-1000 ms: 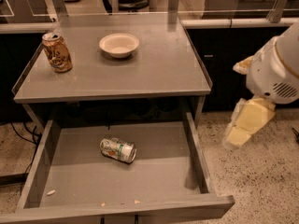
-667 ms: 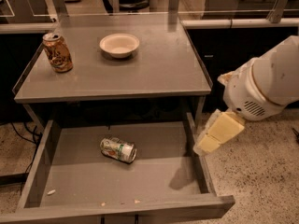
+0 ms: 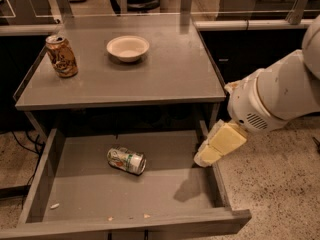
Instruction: Pick 7up can from top drawer and place on counter
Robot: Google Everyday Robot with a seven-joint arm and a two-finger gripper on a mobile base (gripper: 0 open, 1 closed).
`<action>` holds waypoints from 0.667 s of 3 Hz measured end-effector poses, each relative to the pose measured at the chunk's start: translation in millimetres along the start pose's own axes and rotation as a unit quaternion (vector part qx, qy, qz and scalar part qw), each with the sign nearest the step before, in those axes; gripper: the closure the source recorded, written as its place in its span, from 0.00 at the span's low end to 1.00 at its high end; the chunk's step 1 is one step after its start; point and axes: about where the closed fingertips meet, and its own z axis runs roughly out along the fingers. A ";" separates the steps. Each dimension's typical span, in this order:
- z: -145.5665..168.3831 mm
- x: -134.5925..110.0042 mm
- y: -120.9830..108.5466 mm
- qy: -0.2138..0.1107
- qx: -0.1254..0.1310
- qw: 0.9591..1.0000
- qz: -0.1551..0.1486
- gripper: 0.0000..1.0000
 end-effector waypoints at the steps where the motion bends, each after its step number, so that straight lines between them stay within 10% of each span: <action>1: 15.6 -6.9 9.3 -0.003 -0.007 1.000 -0.007 0.00; 2: 57.6 -18.6 25.9 -0.020 -0.022 1.000 -0.002 0.00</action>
Offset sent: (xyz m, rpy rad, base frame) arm 0.0194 0.0878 -0.0838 0.1072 0.0072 0.0368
